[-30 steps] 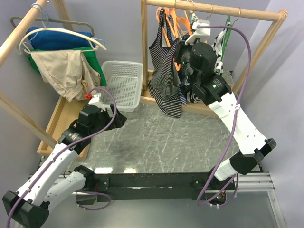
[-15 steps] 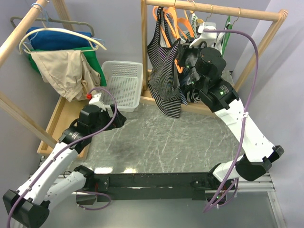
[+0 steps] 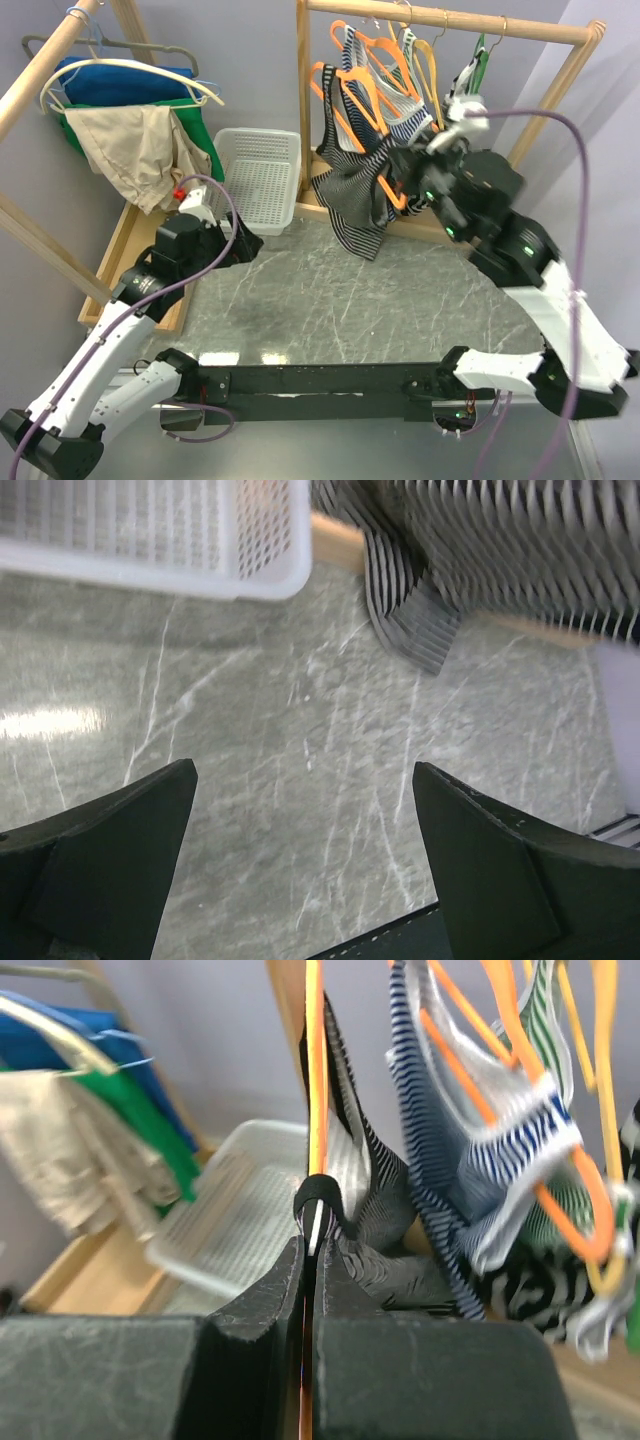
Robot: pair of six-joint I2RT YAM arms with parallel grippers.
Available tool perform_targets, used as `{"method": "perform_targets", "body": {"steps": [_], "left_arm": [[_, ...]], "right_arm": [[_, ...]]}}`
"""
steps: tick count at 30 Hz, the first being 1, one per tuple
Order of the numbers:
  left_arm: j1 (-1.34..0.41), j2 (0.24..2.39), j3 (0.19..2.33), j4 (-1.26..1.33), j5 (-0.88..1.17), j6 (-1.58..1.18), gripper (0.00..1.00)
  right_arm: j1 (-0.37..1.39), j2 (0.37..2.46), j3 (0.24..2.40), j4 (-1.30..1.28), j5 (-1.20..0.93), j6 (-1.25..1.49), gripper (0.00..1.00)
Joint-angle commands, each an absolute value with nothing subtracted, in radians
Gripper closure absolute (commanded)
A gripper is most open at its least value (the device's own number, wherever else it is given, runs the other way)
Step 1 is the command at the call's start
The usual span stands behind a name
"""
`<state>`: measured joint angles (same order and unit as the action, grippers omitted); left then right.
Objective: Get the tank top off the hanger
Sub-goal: Pick up the hanger from the clothesline, then remove the tank top from the hanger.
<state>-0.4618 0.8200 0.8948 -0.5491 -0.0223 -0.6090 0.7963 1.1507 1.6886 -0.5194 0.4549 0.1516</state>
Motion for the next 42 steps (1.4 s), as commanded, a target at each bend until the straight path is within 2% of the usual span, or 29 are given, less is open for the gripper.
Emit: {"method": "perform_targets", "body": {"steps": [1, 5, 10, 18, 24, 30, 35, 42], "left_arm": [[-0.465, 0.818, 0.994, -0.569, -0.012, -0.574, 0.04], [-0.465, 0.825, 1.048, -0.583, -0.012, -0.575, 0.04], [-0.465, 0.821, 1.068, -0.568, 0.029, -0.583, 0.04], [-0.466, 0.833, 1.003, -0.450, 0.210, -0.624, 0.04], [-0.479, 0.819, 0.943, -0.379, 0.247, -0.666, 0.04], [-0.518, 0.847, 0.908, -0.362, 0.222, -0.641, 0.01], [-0.581, 0.864, 0.884, -0.376, 0.138, -0.620, 0.03], [-0.635, 0.877, 0.854, -0.353, -0.084, -0.612, 0.08]], "right_arm": [[0.871, 1.037, 1.643, -0.623, 0.472, 0.244, 1.00], [0.949, 0.912, 1.537, -0.676, 0.496, 0.328, 1.00], [1.002, 0.833, 1.453, -0.795, 0.373, 0.414, 1.00], [1.052, 0.718, 1.204, -0.674, 0.244, 0.535, 1.00], [1.095, 0.727, 1.164, -0.612, 0.255, 0.552, 1.00], [1.120, 0.747, 1.173, -0.594, 0.267, 0.546, 1.00], [1.126, 0.744, 1.169, -0.580, 0.275, 0.552, 1.00], [1.134, 0.739, 1.192, -0.583, 0.267, 0.551, 1.00]]}}
